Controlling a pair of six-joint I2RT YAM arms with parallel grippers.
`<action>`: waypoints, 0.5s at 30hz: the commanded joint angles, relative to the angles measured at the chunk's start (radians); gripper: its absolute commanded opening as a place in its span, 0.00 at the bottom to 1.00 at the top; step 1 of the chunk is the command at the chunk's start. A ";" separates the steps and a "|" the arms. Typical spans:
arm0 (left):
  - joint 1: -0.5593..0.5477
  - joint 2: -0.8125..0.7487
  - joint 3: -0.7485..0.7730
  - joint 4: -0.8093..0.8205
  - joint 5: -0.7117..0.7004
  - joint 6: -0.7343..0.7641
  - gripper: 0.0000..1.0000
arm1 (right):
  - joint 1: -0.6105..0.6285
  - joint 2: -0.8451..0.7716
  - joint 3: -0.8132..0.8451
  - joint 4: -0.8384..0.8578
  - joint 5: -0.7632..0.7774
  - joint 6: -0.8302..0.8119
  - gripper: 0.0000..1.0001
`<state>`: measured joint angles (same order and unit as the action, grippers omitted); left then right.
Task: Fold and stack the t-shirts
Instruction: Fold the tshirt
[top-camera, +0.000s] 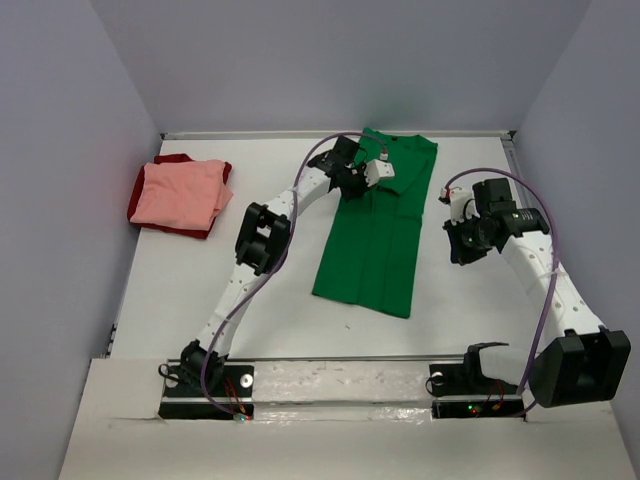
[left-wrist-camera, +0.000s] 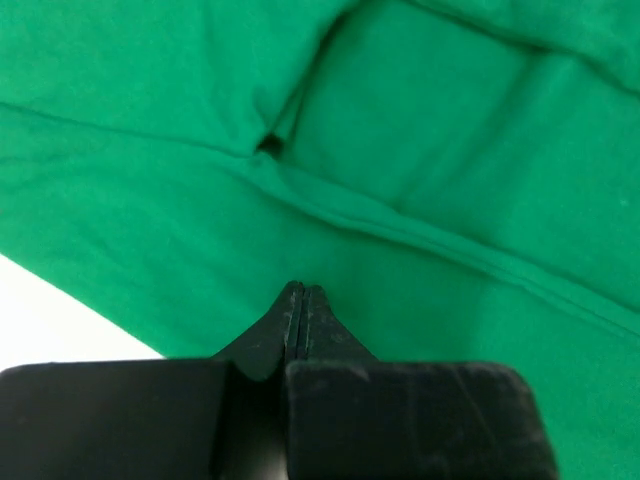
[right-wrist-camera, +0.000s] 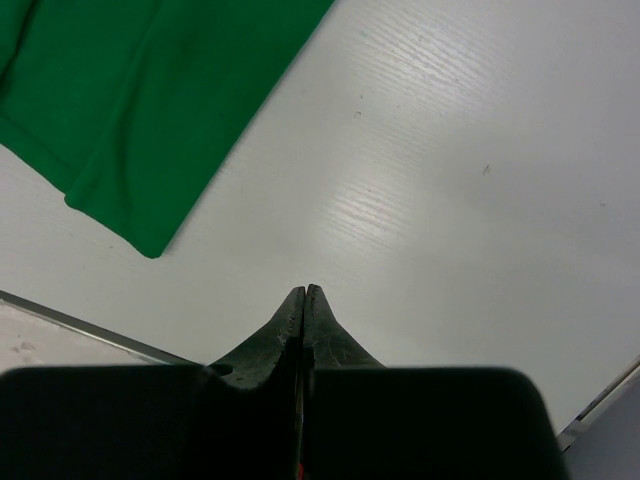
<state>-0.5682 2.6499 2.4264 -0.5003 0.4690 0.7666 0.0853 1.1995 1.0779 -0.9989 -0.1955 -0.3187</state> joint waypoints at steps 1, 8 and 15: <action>-0.004 0.001 0.013 -0.044 -0.104 -0.015 0.00 | -0.007 -0.002 0.027 -0.010 -0.021 -0.011 0.00; -0.006 -0.019 -0.016 -0.105 -0.167 -0.035 0.00 | -0.007 0.002 0.025 -0.017 -0.032 -0.014 0.00; -0.006 -0.086 -0.099 -0.196 -0.145 -0.010 0.00 | -0.007 0.000 0.027 -0.018 -0.041 -0.019 0.00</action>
<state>-0.5823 2.6438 2.4123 -0.5182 0.3565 0.7513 0.0853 1.2049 1.0779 -1.0111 -0.2157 -0.3229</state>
